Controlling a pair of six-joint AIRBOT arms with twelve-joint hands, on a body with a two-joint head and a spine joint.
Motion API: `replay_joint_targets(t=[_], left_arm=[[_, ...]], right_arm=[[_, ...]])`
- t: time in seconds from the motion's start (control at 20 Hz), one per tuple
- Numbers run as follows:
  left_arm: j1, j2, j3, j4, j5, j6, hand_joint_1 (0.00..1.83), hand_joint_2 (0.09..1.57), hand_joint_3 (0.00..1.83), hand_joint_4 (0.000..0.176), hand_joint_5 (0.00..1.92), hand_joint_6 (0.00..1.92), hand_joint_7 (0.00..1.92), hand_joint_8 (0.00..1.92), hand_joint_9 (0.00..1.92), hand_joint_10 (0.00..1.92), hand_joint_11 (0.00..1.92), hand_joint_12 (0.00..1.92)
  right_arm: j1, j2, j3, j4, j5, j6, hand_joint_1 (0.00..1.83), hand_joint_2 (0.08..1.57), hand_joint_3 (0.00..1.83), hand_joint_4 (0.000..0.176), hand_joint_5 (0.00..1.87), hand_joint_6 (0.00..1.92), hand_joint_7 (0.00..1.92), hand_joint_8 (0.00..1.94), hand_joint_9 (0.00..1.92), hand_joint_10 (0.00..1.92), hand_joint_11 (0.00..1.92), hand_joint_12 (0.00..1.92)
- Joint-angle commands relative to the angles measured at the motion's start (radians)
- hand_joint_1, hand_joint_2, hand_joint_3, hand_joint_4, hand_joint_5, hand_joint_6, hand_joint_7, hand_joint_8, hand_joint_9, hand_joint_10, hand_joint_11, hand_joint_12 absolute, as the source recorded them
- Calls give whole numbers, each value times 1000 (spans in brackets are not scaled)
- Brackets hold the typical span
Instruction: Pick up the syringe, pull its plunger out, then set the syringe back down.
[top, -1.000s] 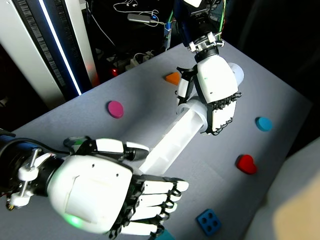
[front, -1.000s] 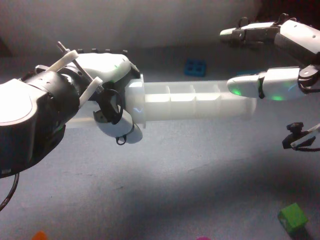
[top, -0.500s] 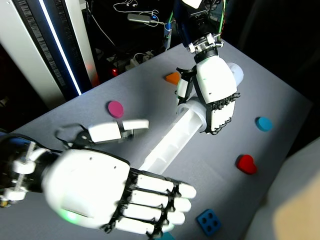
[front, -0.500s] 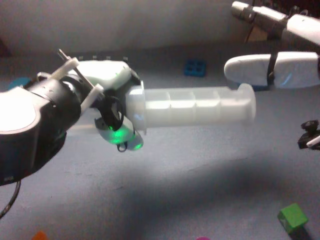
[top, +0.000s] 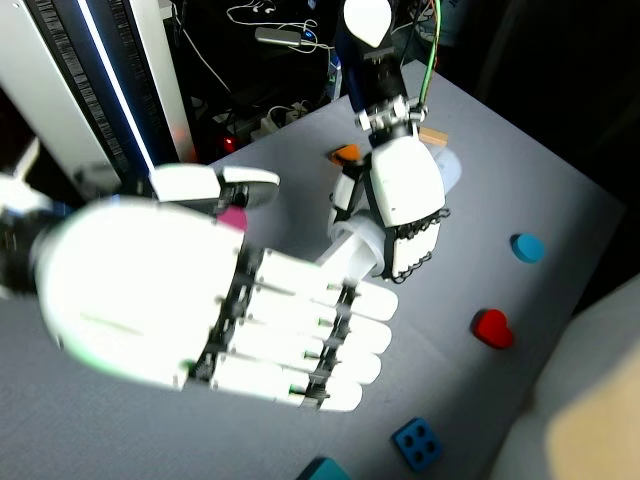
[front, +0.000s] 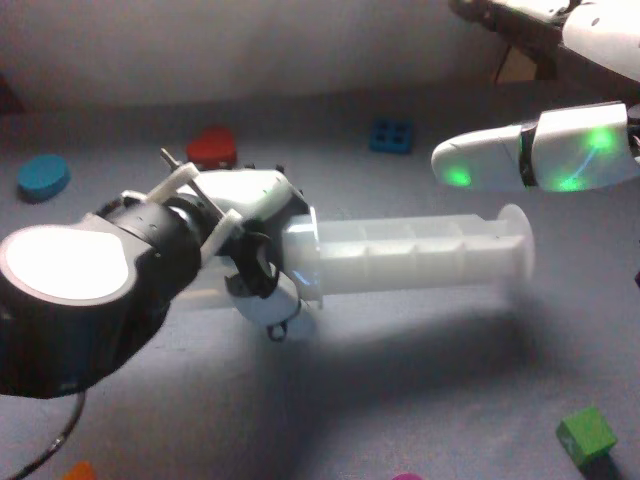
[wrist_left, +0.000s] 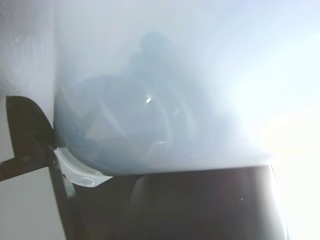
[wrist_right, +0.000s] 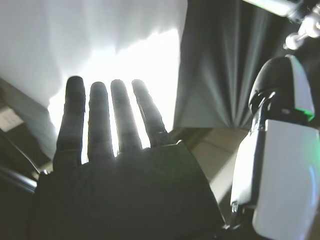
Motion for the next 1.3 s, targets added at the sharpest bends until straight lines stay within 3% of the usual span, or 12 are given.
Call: replay_joint_targets(t=[0.0,0.15,0.3,0.35,0.45,0.5,0.6,0.7,0.75,0.8,0.95,1.25], left_arm=[[-11,-9,8,74,21,-8,1370,1220,0,0,805,1099,754,1434,645,1554,608,1565],[2,-37,30,76,2,-8,1343,1223,0,0,802,1103,747,1447,658,1569,626,1496],[12,-48,40,76,5,-8,1343,1221,0,0,835,1081,730,1447,656,1568,638,1489],[16,-52,46,76,5,-12,1452,1208,2,0,818,1056,728,1428,642,1517,651,1666],[22,-61,58,76,5,-23,1479,1205,2,0,810,1053,722,1423,647,1508,659,1701],[24,-65,65,76,5,-29,1372,1216,0,0,810,1082,739,1434,674,1552,635,1559],[26,-81,83,76,-3,-35,1347,1219,0,0,799,1099,752,1431,679,1563,623,1525],[28,-92,94,76,-11,-35,1344,1223,1,0,789,1115,757,1436,661,1572,607,1545],[31,-97,99,76,-15,-35,1453,1212,1,0,789,1084,736,1427,646,1523,642,1683],[35,-102,104,76,-20,-35,1480,1205,0,0,806,1042,723,1428,645,1513,678,1684],[48,-109,113,76,-22,-49,1481,1205,0,0,811,1034,726,1428,655,1504,649,1710],[61,-133,127,76,-20,-72,1478,1210,0,0,799,1023,729,1430,640,1504,658,1749]], right_arm=[[18,4,-9,18,-103,-73,253,852,0,0,7,2,0,0,0,0,0,375],[36,9,-55,46,-156,-210,255,854,0,0,8,2,0,0,0,0,0,377],[105,16,-108,246,-176,-394,276,844,0,0,14,4,2,1,0,0,0,379],[126,11,-121,309,-200,-445,272,845,0,0,15,3,3,1,0,0,0,392],[161,0,-141,409,-242,-526,270,849,0,0,22,3,14,2,15,4,0,449],[181,-8,-152,469,-274,-574,270,855,1,0,29,4,21,2,22,4,0,480],[209,-27,-170,549,-353,-633,269,867,6,0,33,4,24,3,24,4,0,486],[208,-50,-176,560,-426,-641,266,867,6,0,33,4,25,3,25,4,0,486],[203,-62,-179,560,-454,-641,265,868,6,0,33,4,26,3,27,5,0,486],[199,-69,-186,560,-473,-641,264,870,5,0,38,4,38,4,37,6,0,508],[191,-70,-209,559,-475,-637,265,878,6,0,58,9,47,4,43,5,0,538],[164,-71,-218,435,-426,-577,252,891,7,0,71,7,64,4,52,5,0,553]])
